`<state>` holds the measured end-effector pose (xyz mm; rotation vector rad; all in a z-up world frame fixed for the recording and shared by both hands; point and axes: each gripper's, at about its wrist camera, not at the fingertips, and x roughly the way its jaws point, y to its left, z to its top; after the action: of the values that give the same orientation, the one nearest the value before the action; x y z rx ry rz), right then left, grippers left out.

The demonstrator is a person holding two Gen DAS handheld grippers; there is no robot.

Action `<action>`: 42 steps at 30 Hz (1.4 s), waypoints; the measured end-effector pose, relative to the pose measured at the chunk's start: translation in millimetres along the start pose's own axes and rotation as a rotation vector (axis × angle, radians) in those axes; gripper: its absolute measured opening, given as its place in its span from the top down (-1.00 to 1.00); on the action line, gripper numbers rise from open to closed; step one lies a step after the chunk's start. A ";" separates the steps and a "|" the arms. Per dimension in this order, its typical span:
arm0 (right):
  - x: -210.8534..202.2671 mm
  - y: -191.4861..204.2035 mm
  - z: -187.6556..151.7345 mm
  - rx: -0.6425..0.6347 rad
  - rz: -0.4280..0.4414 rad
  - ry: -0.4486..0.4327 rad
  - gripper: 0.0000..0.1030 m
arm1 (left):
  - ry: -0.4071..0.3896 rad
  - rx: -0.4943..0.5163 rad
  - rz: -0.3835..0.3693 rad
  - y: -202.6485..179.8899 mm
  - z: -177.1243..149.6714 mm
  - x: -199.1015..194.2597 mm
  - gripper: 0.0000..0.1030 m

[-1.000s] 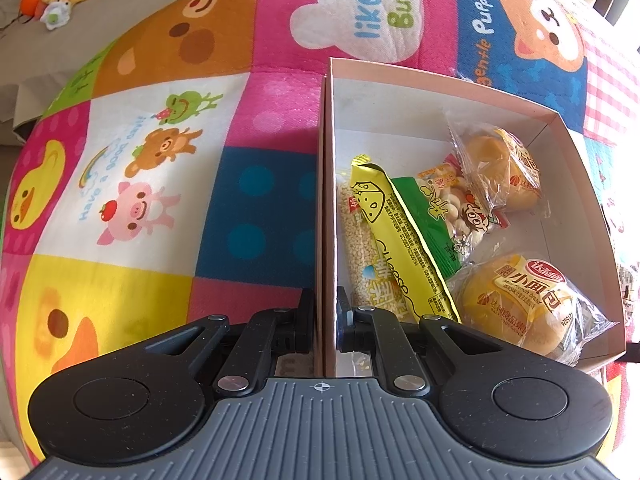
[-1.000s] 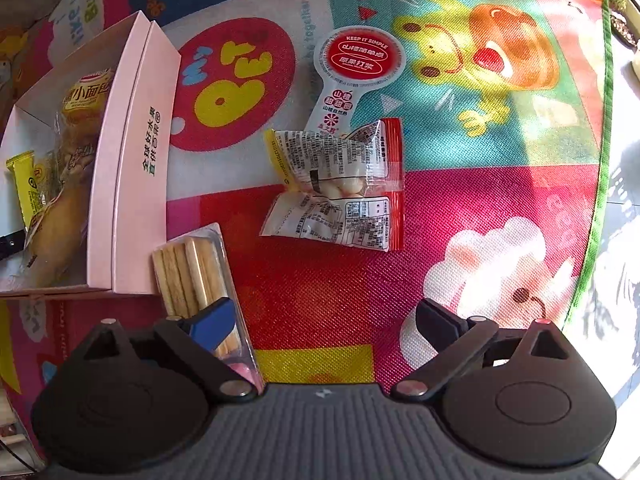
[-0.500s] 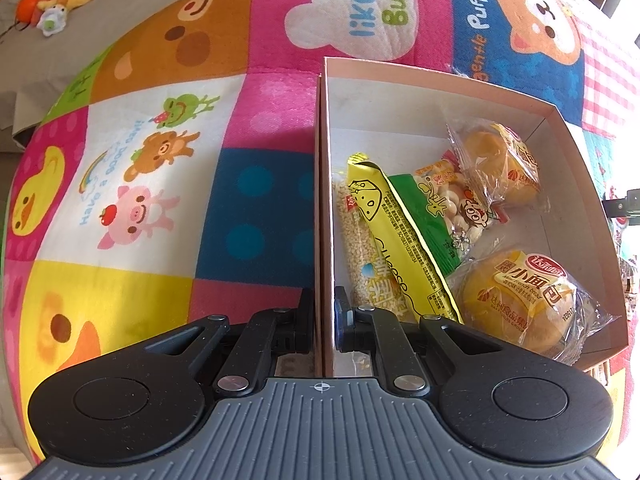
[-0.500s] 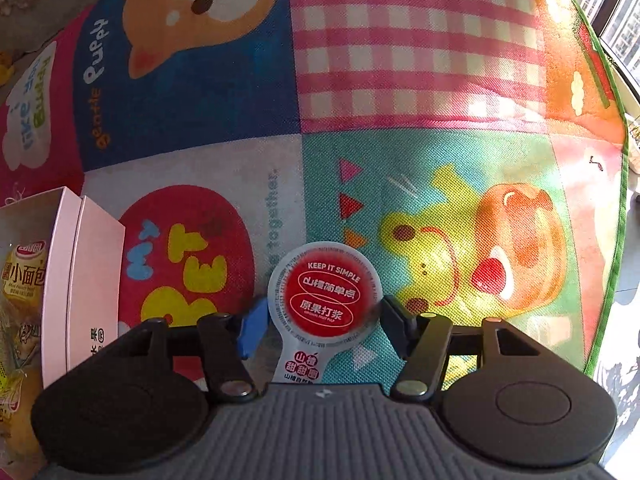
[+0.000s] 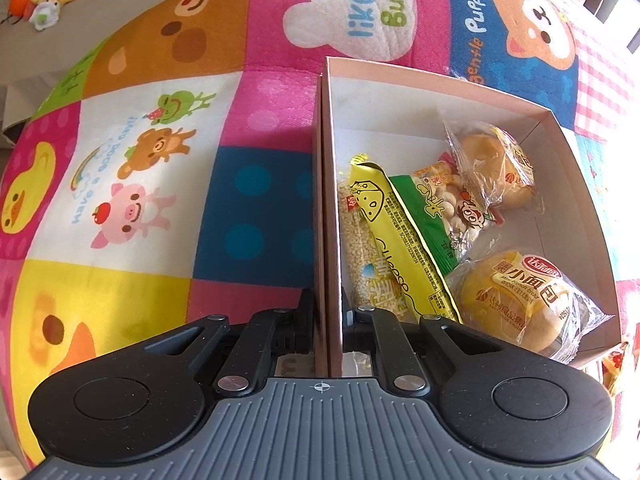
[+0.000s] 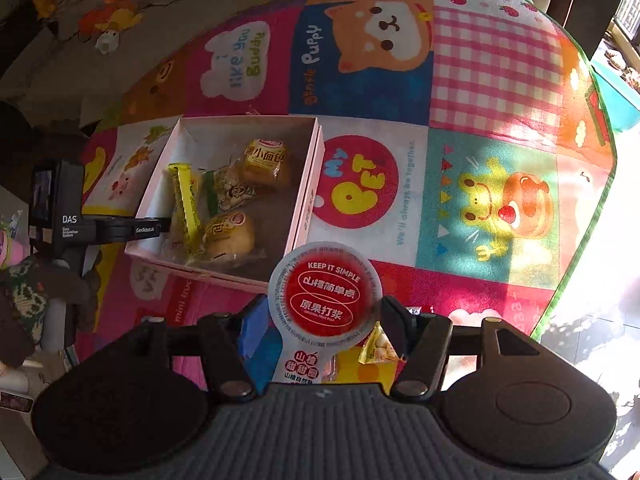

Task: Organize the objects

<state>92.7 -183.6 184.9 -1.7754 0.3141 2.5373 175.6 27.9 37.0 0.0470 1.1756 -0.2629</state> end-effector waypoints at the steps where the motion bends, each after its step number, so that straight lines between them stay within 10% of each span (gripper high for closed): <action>1: -3.9 11.6 -8.1 -0.005 0.022 0.029 -0.18 | 0.000 0.004 -0.002 0.2 0.1 0.0 0.78; 12: -10.5 69.7 -5.6 -0.010 0.171 0.108 -0.18 | -0.001 -0.009 -0.027 3.8 -0.1 0.4 0.75; 26: -30.0 94.6 104.7 0.018 0.243 -0.261 -0.21 | -0.005 -0.007 -0.038 5.0 -0.6 0.6 0.72; 31: -38.1 98.7 116.5 -0.022 0.204 -0.382 -0.62 | -0.008 -0.013 -0.038 4.3 -2.0 0.4 0.72; 42: 33.6 53.5 46.3 -0.013 -0.017 -0.070 -0.62 | -0.009 -0.029 -0.038 4.7 -2.2 -0.4 0.72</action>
<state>30.6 -230.7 176.7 -1.6812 0.2796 2.5889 174.6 32.9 36.0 -0.0018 1.1716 -0.2796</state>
